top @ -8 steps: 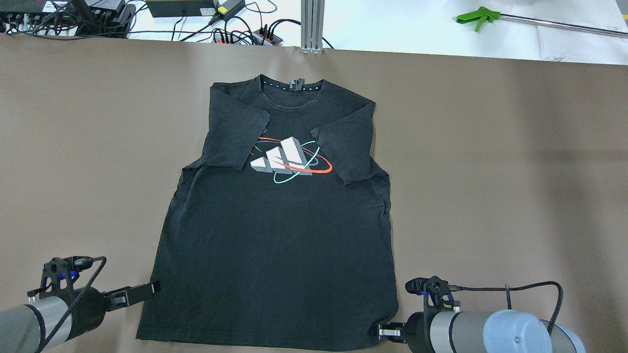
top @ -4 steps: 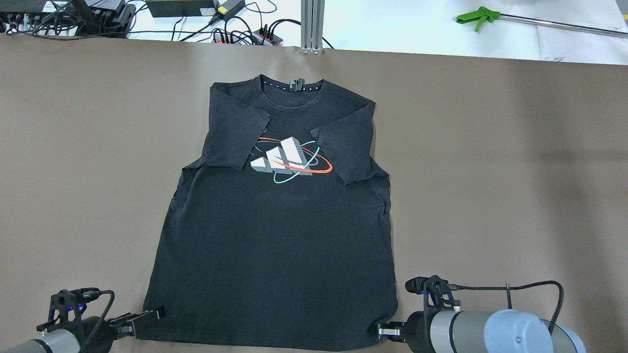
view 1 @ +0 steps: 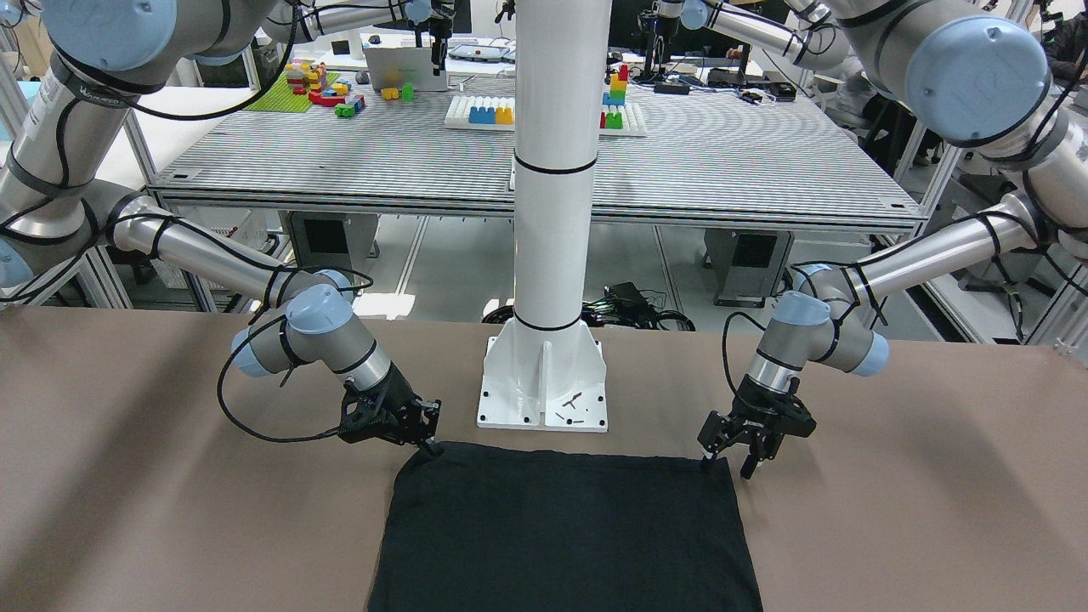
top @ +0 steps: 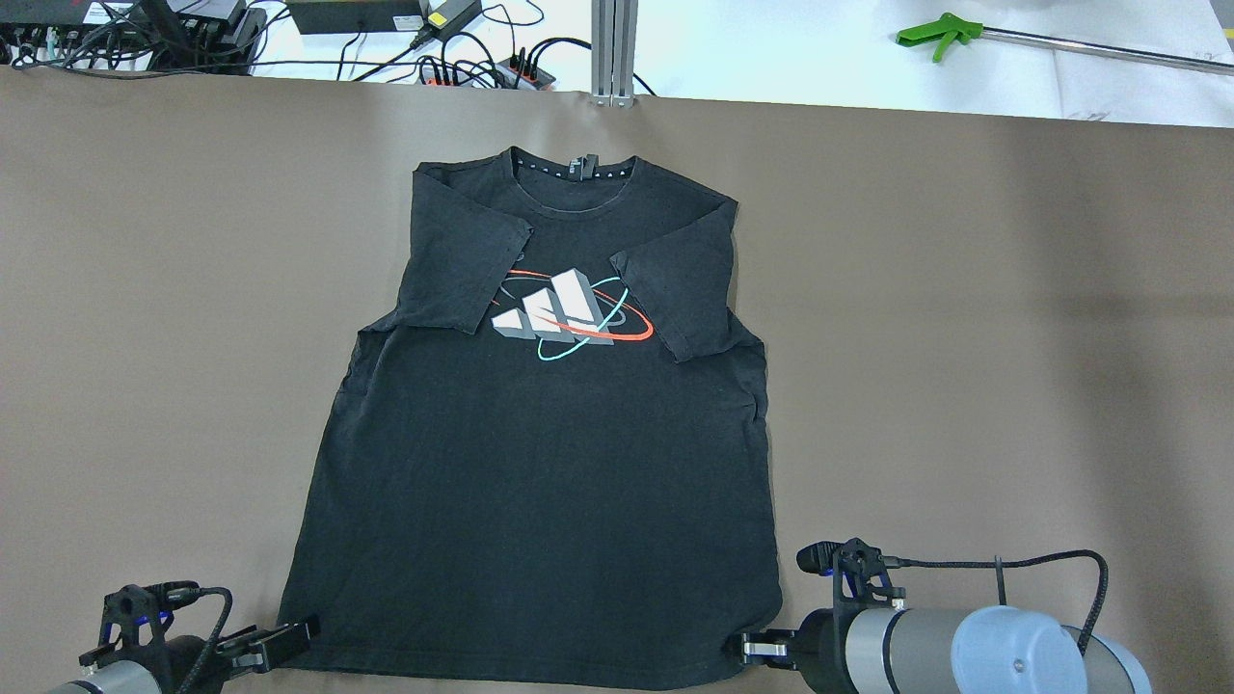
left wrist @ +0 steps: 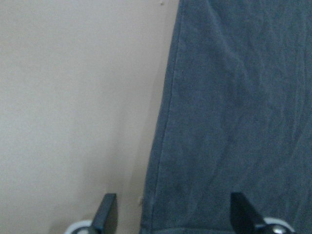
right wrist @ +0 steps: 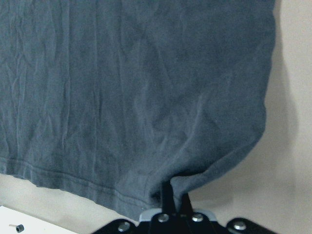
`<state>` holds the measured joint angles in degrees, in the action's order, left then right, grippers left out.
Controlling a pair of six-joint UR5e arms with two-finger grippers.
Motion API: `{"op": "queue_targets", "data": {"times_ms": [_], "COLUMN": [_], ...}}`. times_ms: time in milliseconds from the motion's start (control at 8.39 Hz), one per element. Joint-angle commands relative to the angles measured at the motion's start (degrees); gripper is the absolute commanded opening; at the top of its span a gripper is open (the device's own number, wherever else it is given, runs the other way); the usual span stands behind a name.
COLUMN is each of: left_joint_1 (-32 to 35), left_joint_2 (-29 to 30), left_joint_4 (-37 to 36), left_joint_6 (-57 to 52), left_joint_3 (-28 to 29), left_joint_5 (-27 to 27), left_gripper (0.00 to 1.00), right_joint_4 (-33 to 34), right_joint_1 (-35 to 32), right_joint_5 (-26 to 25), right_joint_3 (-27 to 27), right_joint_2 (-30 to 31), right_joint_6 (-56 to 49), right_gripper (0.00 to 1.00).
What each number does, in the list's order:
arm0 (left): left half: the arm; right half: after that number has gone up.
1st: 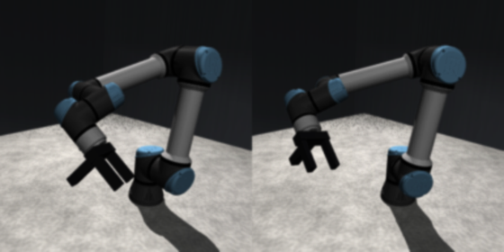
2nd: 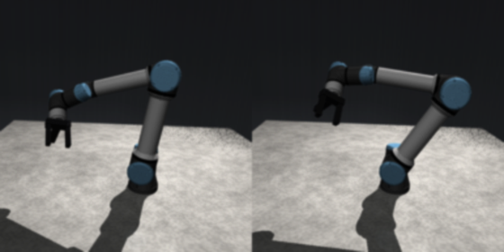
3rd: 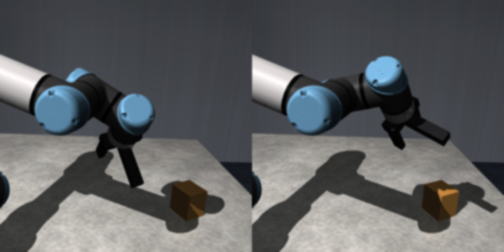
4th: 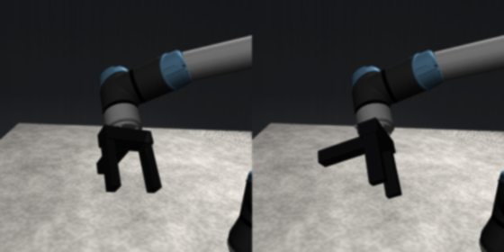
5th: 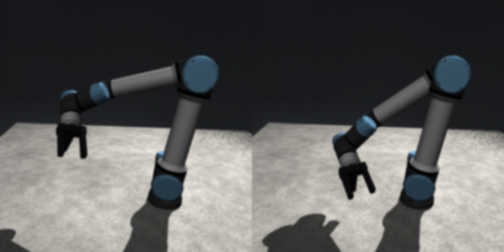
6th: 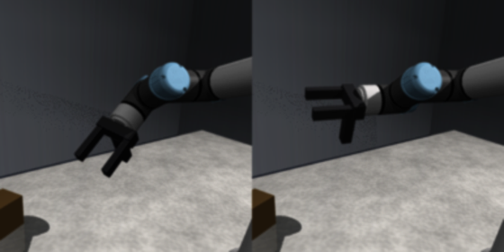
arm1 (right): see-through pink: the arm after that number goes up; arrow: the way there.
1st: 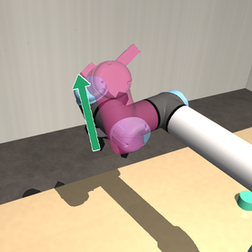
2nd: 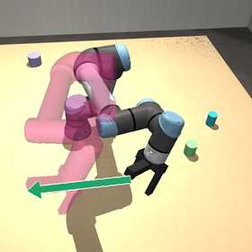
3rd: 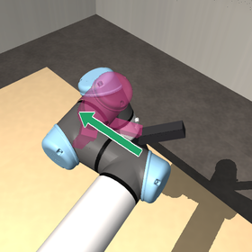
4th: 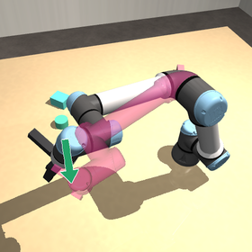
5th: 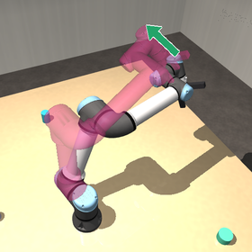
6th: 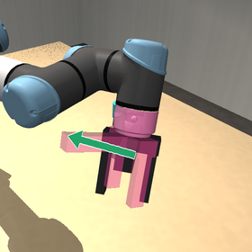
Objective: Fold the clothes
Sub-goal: 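Lift the hem with both grippers and fold it toward the collar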
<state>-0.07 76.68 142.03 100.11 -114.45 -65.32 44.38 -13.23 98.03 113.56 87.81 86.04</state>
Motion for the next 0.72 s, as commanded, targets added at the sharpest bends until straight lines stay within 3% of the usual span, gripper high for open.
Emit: {"op": "queue_targets", "data": {"times_ms": [0, 119, 596], "left_joint_1": [-2.3, -3.2, -2.9], "left_joint_2": [0.4, 0.4, 0.0], "left_joint_4": [0.0, 0.0, -0.2], "left_joint_6": [0.1, 0.2, 0.1], "left_joint_3": [0.0, -0.8, -4.4], "left_joint_5": [1.9, 3.2, 1.5], "left_gripper": [0.33, 0.04, 0.0], "right_joint_4": [0.0, 0.0, 0.0], "right_joint_1": [0.0, -0.7, -0.8], "right_joint_5": [0.1, 0.3, 0.7], "right_joint_3": [0.2, 0.3, 0.3], "right_joint_2": [0.0, -0.2, -0.4], "right_joint_6": [0.0, -0.1, 0.0], "right_gripper": [0.0, 0.0, 0.0]}}
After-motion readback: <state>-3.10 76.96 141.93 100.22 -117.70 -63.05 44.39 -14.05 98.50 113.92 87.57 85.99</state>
